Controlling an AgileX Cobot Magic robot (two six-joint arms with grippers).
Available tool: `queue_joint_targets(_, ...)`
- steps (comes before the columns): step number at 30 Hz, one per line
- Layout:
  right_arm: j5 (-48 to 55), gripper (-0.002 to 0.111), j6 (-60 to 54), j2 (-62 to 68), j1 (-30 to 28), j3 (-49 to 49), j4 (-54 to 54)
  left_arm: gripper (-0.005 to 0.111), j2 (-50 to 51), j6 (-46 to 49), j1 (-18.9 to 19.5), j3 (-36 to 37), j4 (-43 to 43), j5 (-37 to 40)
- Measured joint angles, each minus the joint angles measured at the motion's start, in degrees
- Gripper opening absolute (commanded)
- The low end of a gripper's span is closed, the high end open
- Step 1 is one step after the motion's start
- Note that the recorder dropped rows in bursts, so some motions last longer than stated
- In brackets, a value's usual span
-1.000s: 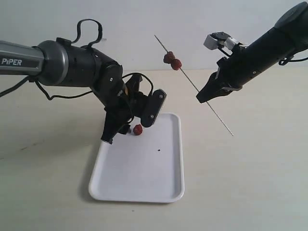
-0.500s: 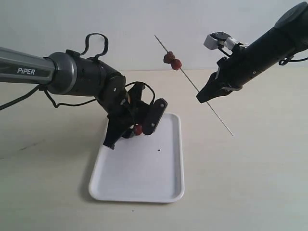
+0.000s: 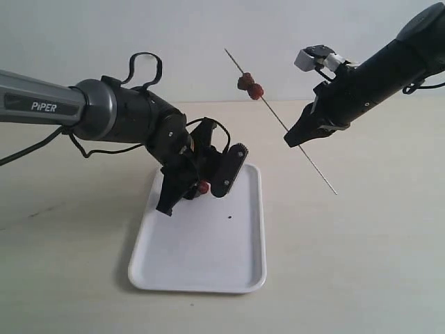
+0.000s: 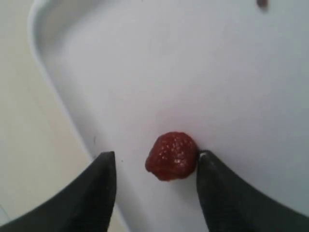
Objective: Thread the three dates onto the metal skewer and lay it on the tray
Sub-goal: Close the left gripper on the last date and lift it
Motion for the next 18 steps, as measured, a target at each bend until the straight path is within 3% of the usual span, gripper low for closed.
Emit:
queue_joint_targets(13, -0.6, 0.0, 0.0, 0.0, 0.0, 0.0, 0.3, 0.051, 0.3, -0.2, -0.3, -0.1, -3.2, 0.0)
queue_joint_targets(18, -1.1, 0.0, 0.0, 0.0, 0.0, 0.0, 0.4, 0.038, 0.3, -1.1, -0.3, -0.2, -3.5, 1.3)
